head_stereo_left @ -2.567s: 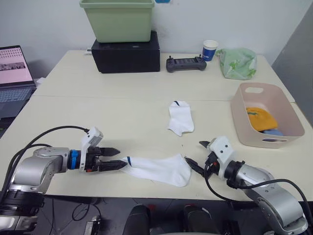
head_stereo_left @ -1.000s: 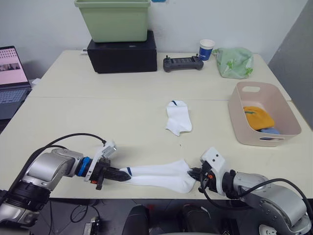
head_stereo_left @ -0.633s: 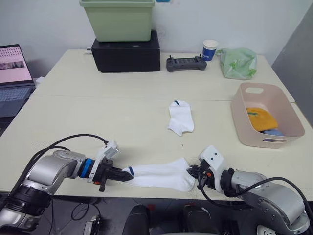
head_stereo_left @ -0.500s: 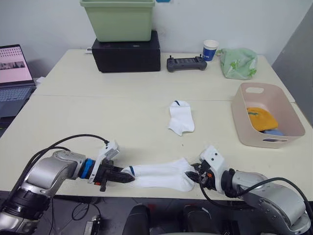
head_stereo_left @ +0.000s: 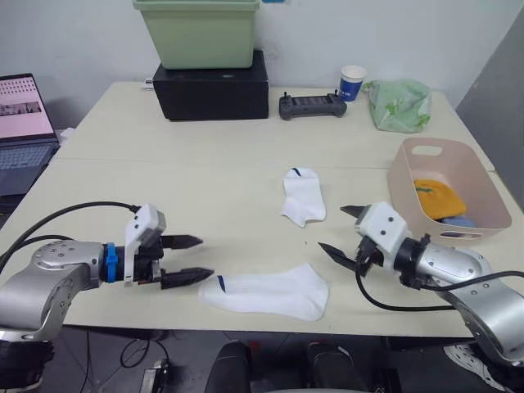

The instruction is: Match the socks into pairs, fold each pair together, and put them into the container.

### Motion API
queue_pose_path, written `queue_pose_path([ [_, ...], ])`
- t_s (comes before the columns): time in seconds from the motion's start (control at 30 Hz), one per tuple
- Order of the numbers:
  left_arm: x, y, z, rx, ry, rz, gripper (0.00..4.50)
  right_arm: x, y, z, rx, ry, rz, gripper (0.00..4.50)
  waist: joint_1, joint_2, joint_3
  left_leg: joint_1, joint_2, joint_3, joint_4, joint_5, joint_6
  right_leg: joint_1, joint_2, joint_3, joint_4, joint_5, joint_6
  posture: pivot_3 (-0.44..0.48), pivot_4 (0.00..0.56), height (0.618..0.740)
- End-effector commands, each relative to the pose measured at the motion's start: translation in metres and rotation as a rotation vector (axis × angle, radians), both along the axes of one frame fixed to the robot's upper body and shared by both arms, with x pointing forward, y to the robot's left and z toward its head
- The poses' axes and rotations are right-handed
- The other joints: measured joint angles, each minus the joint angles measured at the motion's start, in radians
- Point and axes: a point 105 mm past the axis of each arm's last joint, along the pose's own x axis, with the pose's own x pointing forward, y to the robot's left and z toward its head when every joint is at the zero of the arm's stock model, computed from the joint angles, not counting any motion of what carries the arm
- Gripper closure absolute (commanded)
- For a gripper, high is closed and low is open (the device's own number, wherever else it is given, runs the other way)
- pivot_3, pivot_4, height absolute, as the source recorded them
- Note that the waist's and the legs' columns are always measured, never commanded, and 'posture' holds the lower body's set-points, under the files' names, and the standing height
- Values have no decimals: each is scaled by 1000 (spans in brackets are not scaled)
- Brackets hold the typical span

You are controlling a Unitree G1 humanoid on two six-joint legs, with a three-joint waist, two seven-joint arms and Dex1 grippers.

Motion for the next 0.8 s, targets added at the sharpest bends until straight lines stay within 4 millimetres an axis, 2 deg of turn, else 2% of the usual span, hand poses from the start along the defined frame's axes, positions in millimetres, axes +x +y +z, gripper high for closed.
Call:
queue_pose_path([
  [0.03, -10, -18, 45, -100, -161, -93, 27, 17, 6, -1, -258, -218, 113, 0, -1, -3, 2, 0, 1, 0, 1, 0, 0, 0, -1, 0, 0, 0, 0, 0, 150, 735],
  [0.2, -13, -20, 59, -146, -222, -125, 27, 40, 15, -14, -436, -312, 199, 0, -5, -3, 2, 1, 0, 0, 0, 0, 0, 0, 0, 0, 1, 2, -4, 0, 150, 735],
  [0.33, -12, -17, 51, -111, -220, -113, 27, 53, 25, -26, -514, -352, 253, 0, -3, -3, 2, 1, 0, -1, 0, 0, 0, 0, 0, 0, 1, 3, -5, 0, 150, 735],
  [0.53, -10, -17, 40, -57, -219, -125, 27, 75, 38, -32, -554, -391, 266, 0, -1, -3, 2, 1, 1, -1, 1, 0, 0, 0, 0, 0, 2, 3, -5, 0, 150, 735],
  [0.63, -7, -15, 37, -41, -223, -125, 0, 89, 48, -32, -549, -406, 260, 631, -3, -3, 2, 1, 0, -1, 1, 0, 0, 0, 0, 0, 2, 3, -6, 0, 150, 735],
  [0.8, -5, -15, 35, -35, -238, -119, 0, 99, 47, -30, -565, -405, 257, 2409, -2, -3, 2, 1, 1, -1, 1, 0, 0, 0, 0, 0, 2, 3, -6, 0, 150, 735],
])
